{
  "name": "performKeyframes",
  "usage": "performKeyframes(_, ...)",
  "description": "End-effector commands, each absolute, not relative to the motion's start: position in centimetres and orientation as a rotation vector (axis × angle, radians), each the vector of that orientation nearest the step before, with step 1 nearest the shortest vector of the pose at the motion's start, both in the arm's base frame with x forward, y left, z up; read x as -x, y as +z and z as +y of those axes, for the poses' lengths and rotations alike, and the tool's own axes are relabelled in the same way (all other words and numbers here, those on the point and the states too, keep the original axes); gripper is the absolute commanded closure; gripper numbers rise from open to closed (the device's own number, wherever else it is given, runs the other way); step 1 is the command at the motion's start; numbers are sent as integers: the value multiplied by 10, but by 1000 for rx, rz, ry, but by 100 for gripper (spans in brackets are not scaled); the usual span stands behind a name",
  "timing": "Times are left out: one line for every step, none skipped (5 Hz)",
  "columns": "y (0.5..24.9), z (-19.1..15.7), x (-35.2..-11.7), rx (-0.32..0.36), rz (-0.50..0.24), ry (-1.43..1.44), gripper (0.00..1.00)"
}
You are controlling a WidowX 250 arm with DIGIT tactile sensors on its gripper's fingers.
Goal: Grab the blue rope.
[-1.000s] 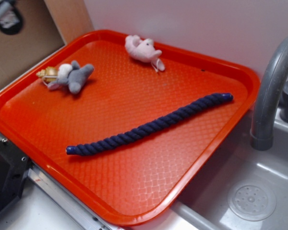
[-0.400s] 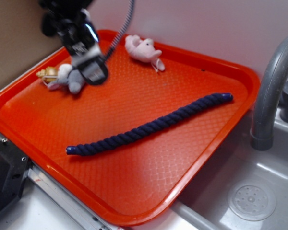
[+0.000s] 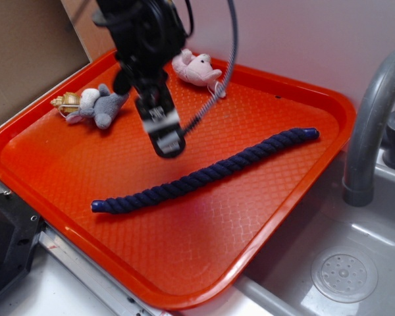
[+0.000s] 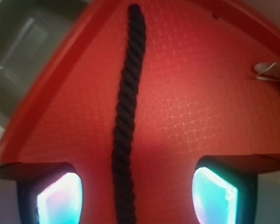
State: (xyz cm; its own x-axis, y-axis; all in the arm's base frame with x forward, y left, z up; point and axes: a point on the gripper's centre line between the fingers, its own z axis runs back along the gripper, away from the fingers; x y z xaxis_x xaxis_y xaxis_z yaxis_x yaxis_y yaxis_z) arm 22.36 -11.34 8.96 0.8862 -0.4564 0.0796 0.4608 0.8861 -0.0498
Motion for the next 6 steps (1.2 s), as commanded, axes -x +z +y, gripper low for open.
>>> performKeyframes(61, -133, -228, 47, -28, -562, 0)
performKeyframes(46, -137, -226, 104, 16, -604, 0)
performKeyframes(41, -139, -229, 78, 64, -641, 0)
performKeyframes(31, -136, -231, 65, 94, -633, 0)
performKeyframes(27, -138, -230, 25, 119, -656, 100)
performKeyframes(26, -140, -229, 8, 129, -662, 100)
